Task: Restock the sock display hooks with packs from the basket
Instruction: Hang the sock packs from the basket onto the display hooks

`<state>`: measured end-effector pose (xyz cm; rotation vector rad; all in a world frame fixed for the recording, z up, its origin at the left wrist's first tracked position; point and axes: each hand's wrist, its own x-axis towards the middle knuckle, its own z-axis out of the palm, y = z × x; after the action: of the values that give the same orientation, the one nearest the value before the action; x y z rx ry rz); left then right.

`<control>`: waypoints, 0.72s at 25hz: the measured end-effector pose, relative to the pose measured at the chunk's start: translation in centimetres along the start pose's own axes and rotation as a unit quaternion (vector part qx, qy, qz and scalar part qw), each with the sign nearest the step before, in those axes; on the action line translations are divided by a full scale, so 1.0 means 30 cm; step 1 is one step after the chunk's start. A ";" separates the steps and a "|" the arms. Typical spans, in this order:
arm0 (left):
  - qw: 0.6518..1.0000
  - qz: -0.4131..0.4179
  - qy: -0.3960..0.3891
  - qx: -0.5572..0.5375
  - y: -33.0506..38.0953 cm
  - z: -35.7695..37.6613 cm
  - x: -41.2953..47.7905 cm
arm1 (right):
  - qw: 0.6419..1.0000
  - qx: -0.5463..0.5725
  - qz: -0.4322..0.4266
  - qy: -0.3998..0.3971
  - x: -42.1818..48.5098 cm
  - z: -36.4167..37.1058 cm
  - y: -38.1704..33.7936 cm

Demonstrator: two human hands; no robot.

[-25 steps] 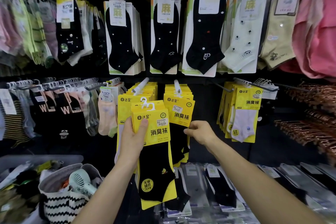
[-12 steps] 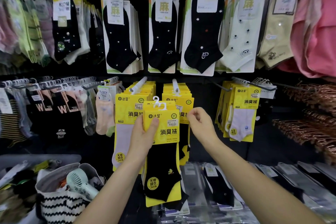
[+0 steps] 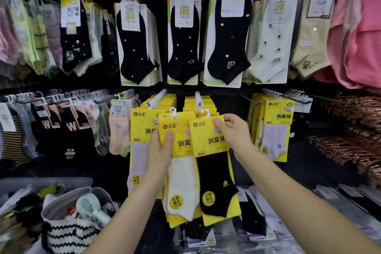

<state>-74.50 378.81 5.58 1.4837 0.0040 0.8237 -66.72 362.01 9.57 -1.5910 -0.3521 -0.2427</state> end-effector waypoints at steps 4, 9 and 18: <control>0.999 0.013 0.044 -0.003 0.021 -0.071 0.027 | 0.998 -0.032 -0.002 0.048 0.062 0.017 -0.031; 0.998 0.033 0.046 0.024 0.025 -0.128 0.031 | 0.994 -0.086 -0.013 0.060 0.087 0.082 -0.015; 1.000 0.018 0.019 0.001 0.017 -0.071 0.013 | 0.985 -0.154 0.020 0.079 0.111 0.086 -0.001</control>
<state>-75.49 380.78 5.93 1.4732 0.0059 0.8803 -63.78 364.82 10.68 -1.8677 -0.1636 -0.4056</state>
